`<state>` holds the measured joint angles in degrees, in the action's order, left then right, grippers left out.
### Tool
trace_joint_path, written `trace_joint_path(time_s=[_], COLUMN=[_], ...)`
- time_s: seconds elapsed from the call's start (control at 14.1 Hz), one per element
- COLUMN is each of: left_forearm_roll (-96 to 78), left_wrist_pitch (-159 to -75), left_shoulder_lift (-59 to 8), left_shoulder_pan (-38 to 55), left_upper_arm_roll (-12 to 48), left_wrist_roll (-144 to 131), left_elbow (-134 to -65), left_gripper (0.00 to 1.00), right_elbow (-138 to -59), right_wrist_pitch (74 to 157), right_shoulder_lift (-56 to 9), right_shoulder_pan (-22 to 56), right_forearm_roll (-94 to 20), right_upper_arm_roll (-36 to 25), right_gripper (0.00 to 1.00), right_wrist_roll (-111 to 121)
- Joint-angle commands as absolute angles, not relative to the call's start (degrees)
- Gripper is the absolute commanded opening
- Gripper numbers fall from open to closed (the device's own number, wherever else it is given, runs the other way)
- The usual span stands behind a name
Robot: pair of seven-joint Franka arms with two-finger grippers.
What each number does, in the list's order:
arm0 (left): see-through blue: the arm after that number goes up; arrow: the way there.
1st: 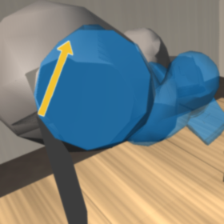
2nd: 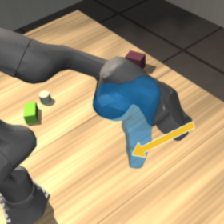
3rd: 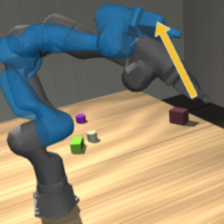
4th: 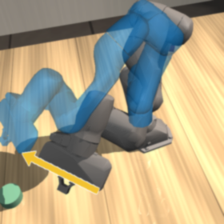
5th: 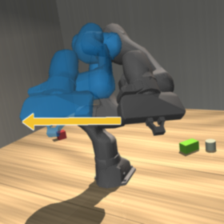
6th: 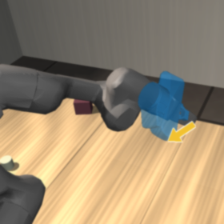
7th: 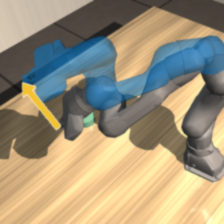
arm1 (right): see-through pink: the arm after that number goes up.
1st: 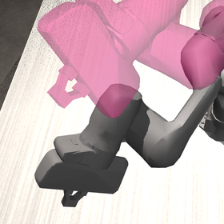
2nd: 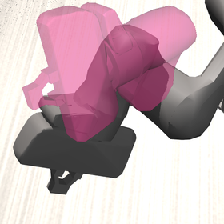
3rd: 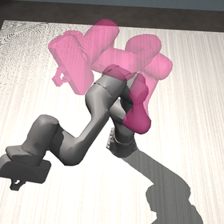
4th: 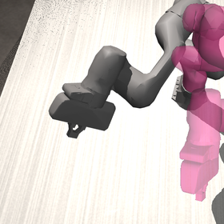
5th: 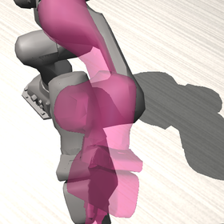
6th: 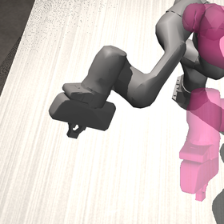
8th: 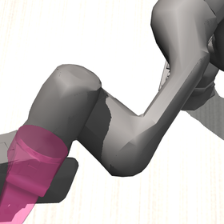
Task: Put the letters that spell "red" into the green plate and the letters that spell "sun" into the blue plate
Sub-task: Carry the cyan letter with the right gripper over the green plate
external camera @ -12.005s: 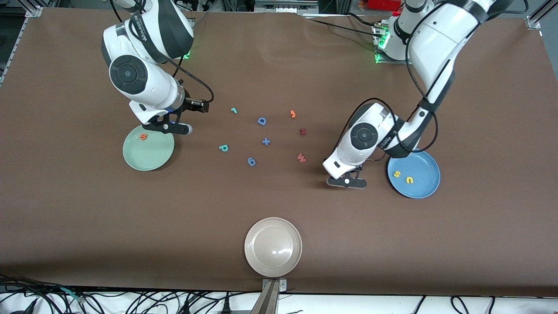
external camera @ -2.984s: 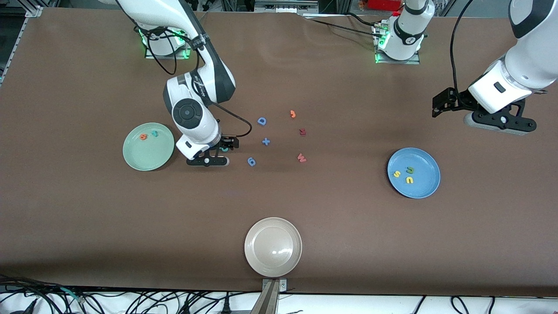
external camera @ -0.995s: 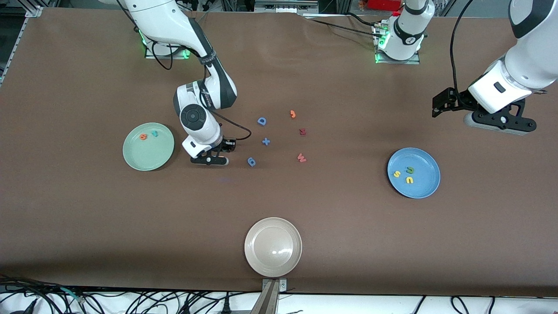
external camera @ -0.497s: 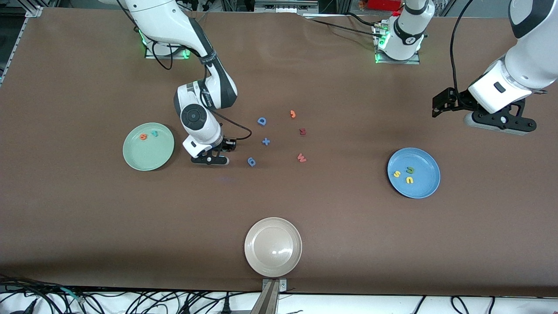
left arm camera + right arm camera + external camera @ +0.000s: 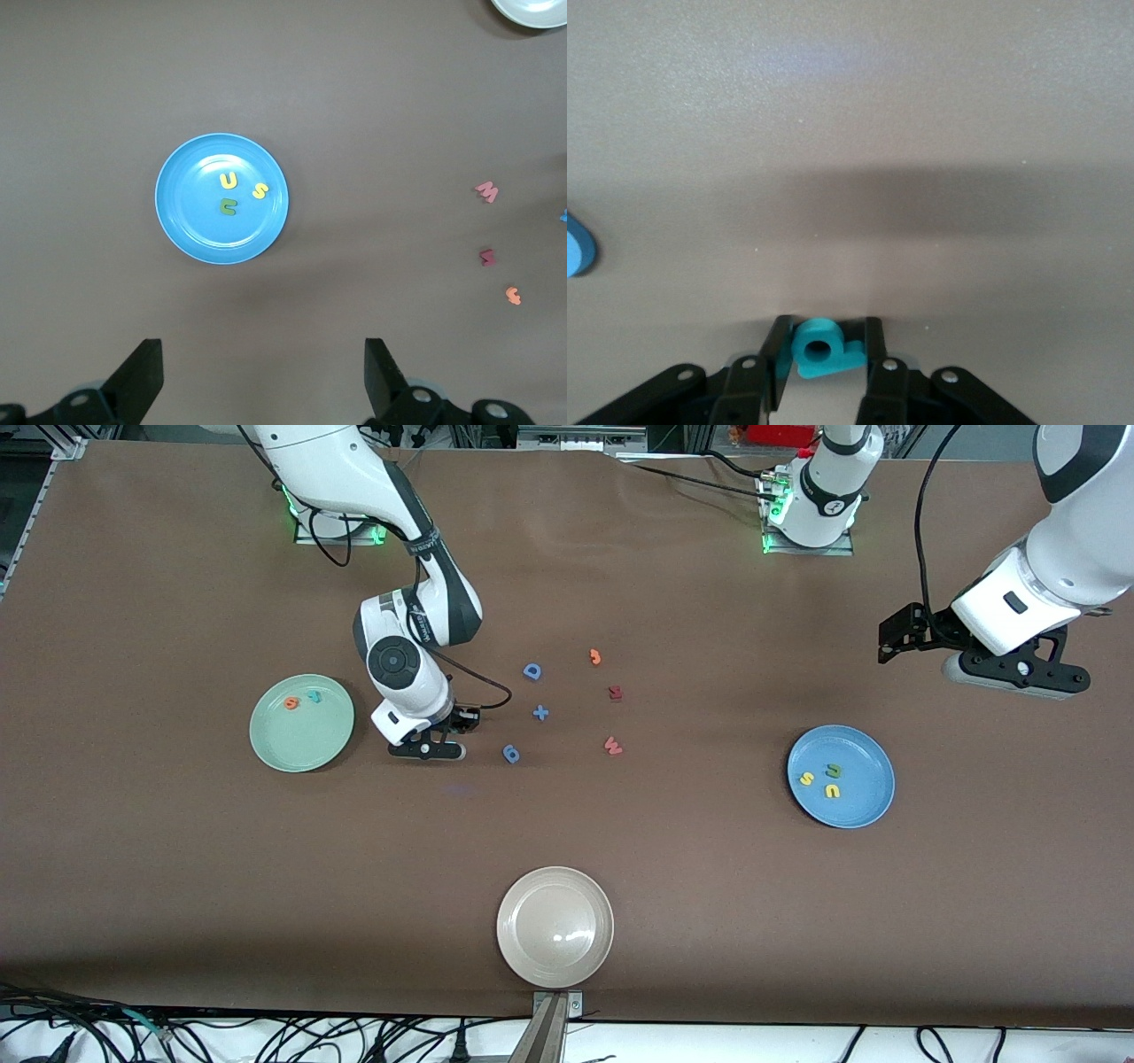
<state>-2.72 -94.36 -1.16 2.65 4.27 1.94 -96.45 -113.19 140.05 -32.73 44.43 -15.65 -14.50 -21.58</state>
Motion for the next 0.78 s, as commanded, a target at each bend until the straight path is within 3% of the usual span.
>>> trace_joint_path(time_s=[0.0, 0.21, 0.43, 0.71], left_forearm_roll=[-2.9, -2.9, -2.9, -2.9], left_wrist_pitch=[-94.0, -94.0, -94.0, -94.0], left_shoulder_lift=[-1.7, -1.7, -1.7, -1.7], left_shoulder_pan=[2.6, 2.6, 2.6, 2.6], left_upper_arm_roll=[4.3, 4.3, 4.3, 4.3], left_wrist_roll=[3.1, 3.1, 3.1, 3.1], left_elbow=[-95.2, -95.2, -95.2, -95.2], left_gripper=[1.00, 1.00, 1.00, 1.00], right_elbow=[-113.6, -112.9, -107.6, -107.1], right_wrist_pitch=[140.0, 136.7, 121.3, 109.8], right_shoulder_lift=[-32.3, -30.7, -26.9, -19.8], right_shoulder_pan=[44.3, 44.1, 44.1, 44.1], right_forearm_roll=[-16.9, -17.0, -16.8, -16.8], right_upper_arm_roll=[-14.2, -14.9, -19.9, -27.8], right_gripper=[0.13, 0.13, 0.13, 0.13], right_wrist_roll=[-21.4, -20.7, -18.7, -12.6])
